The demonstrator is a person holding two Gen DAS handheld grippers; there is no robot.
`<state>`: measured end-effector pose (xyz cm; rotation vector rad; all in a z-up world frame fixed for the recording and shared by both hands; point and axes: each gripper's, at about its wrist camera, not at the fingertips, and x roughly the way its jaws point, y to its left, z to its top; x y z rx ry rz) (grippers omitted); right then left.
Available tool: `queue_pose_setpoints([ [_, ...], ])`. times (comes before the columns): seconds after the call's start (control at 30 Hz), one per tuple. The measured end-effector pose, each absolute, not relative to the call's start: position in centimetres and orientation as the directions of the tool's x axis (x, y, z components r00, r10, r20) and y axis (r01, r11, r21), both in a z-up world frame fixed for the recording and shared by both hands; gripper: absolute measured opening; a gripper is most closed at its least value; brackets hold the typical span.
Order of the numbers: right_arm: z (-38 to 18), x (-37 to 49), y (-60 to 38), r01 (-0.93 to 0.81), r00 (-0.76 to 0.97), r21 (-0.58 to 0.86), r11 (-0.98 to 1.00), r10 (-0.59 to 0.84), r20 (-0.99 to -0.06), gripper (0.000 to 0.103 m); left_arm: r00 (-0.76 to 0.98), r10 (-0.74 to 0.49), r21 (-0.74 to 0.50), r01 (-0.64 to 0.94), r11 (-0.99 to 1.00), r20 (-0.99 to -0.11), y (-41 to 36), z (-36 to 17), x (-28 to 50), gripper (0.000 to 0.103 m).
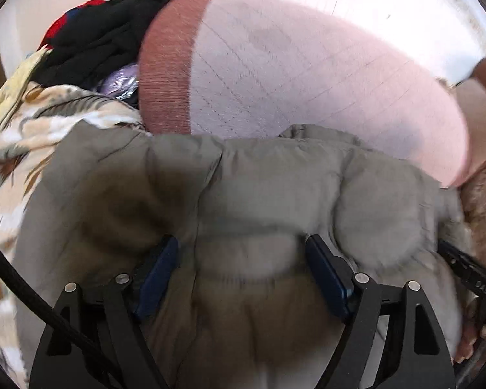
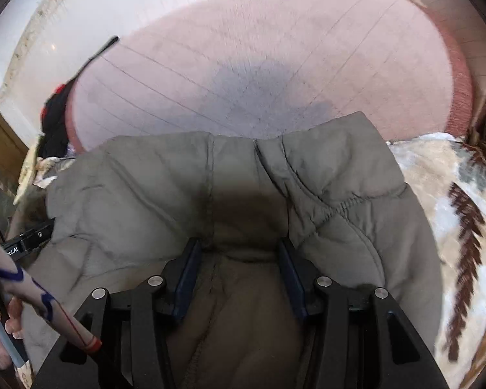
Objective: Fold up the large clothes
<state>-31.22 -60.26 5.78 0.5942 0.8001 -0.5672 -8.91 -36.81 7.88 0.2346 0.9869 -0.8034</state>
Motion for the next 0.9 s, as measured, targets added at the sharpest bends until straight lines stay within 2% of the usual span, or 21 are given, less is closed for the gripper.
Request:
queue_pose_setpoints([
  [0.1,8.5,-35.7,-56.9,0.622,0.647,0.306,0.721,-0.252,-0.720,0.055,0.363,-0.522,-0.160,0.684,0.712,-0.772,-31.5,10.2,-11.9,0.081],
  [0.27,9.8,-43.3,-51.0,0.645,0.679,0.314,0.696,-0.335,-0.653,0.055,0.515,-0.424,-0.052,0.589,0.806,-0.745,-23.2,10.3,-16.6,0.081],
  [0.37,9.3,-47.2,-47.8,0.670,0.674,0.272,0.691,-0.412,-0.614,0.046,0.564,-0.373,-0.023,0.531,0.847,-0.736,-20.4,9.2,-17.7,0.081],
  [0.43,9.2,-47.8,-47.4,0.696,0.655,0.253,0.672,-0.449,-0.608,0.043,0.606,-0.355,-0.006,0.500,0.866,-0.712,-19.4,8.8,-18.1,0.081],
  [0.57,9.4,-47.9,-48.7,0.699,0.674,0.304,0.648,-0.453,-0.584,0.039,0.608,-0.361,-0.024,0.490,0.872,-0.707,-19.0,7.5,-16.6,0.081],
  [0.7,6.5,-47.2,-49.6,0.716,0.639,0.292,0.634,-0.427,-0.640,0.033,0.609,-0.324,0.020,0.488,0.873,-0.724,-19.8,5.6,-15.2,0.082],
  [0.77,5.0,-46.8,-50.1,0.734,0.603,0.260,0.628,-0.424,-0.676,0.028,0.600,-0.303,0.029,0.479,0.877,-0.741,-20.1,4.8,-14.8,0.085],
  [0.8,4.6,-46.6,-50.5,0.737,0.595,0.255,0.625,-0.423,-0.684,0.023,0.589,-0.304,0.019,0.479,0.878,-0.749,-20.2,4.5,-14.3,0.086],
  [0.9,3.4,-47.0,-51.6,0.744,0.596,0.301,0.597,-0.387,-0.704,0.021,0.531,-0.327,-0.052,0.467,0.883,-0.782,-19.7,3.6,-12.9,0.090],
])
